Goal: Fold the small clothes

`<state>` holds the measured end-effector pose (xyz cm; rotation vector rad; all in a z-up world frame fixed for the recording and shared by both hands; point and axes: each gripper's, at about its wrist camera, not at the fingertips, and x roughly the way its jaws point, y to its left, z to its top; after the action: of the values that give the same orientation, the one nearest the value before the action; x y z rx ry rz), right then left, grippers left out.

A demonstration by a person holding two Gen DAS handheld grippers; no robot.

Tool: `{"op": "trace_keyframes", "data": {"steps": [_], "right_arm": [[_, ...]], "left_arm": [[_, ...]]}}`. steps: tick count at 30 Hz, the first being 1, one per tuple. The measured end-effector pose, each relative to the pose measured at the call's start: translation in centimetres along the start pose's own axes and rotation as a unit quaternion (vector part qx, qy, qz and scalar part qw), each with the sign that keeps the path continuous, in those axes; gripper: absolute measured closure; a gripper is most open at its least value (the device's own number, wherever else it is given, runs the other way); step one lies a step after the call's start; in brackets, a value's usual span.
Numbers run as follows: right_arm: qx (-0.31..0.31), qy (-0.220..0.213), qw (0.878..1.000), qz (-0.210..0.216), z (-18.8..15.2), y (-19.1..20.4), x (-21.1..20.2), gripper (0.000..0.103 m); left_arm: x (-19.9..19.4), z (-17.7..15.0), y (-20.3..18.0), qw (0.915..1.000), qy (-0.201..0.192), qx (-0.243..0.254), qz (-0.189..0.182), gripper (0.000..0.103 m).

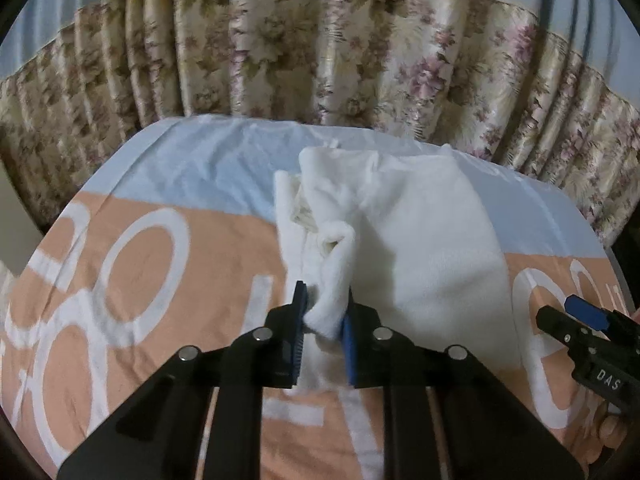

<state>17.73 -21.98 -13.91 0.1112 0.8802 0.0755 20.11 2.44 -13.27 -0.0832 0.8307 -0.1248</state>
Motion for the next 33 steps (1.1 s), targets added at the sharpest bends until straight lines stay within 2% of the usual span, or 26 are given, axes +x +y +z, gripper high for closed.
{"op": "trace_keyframes", "data": {"steps": [2, 4, 6, 8, 10, 11, 14, 16, 18, 19, 23, 27, 33], "right_arm": [[-0.003, -0.001, 1.0, 0.0, 0.1, 0.1, 0.0, 0.034], [-0.008, 0.002, 1.0, -0.001, 0.2, 0.3, 0.1, 0.033], [-0.012, 0.007, 1.0, -0.003, 0.1, 0.5, 0.5, 0.033], [-0.013, 0.013, 1.0, -0.002, -0.1, 0.5, 0.8, 0.033], [-0.015, 0.017, 1.0, -0.003, -0.3, 0.6, 1.1, 0.033], [-0.015, 0.02, 1.0, -0.002, -0.4, 0.6, 1.3, 0.033], [-0.014, 0.019, 1.0, -0.003, -0.5, 0.6, 1.4, 0.032], [-0.013, 0.019, 1.0, -0.004, -0.5, 0.4, 1.5, 0.031], [-0.011, 0.017, 1.0, -0.005, -0.3, 0.1, 1.5, 0.03], [-0.009, 0.017, 1.0, -0.006, -0.2, -0.1, 1.6, 0.03], [-0.002, 0.013, 1.0, -0.007, 0.0, -0.5, 1.6, 0.029], [-0.001, 0.013, 1.0, -0.01, 0.1, -0.7, 1.9, 0.028], [-0.017, 0.008, 1.0, -0.02, 1.1, -0.6, 2.2, 0.025]], "left_arm": [[0.8, -1.0, 0.9, 0.9996, 0.021, -0.015, 0.011, 0.085], [2.2, -2.2, 1.8, 0.9985, 0.044, -0.026, 0.018, 0.078], [2.0, -2.6, 1.9, 0.999, 0.03, -0.017, 0.028, 0.068], [1.7, -3.0, 1.9, 0.9991, 0.024, -0.015, 0.03, 0.068], [1.3, -3.6, 2.0, 0.999, 0.018, -0.018, 0.038, 0.057], [0.9, -3.9, 2.0, 0.9988, 0.013, -0.015, 0.046, 0.048], [-0.1, -3.7, 2.5, 0.9989, 0.006, -0.023, 0.04, 0.04], [-1.1, -2.7, 2.3, 0.9989, -0.012, -0.021, 0.041, 0.038], [-2.7, -1.4, 1.9, 0.9983, -0.04, -0.008, 0.041, 0.031], [-3.5, -0.5, 1.6, 0.9978, -0.054, 0.0, 0.037, 0.03], [-4.4, 2.8, 0.9, 0.9958, -0.086, 0.017, 0.028, 0.025], [-1.4, 6.1, 0.3, 0.9969, -0.065, 0.041, 0.015, 0.024], [4.5, 7.6, -0.4, 0.9962, -0.029, 0.068, 0.047, 0.024]]}}
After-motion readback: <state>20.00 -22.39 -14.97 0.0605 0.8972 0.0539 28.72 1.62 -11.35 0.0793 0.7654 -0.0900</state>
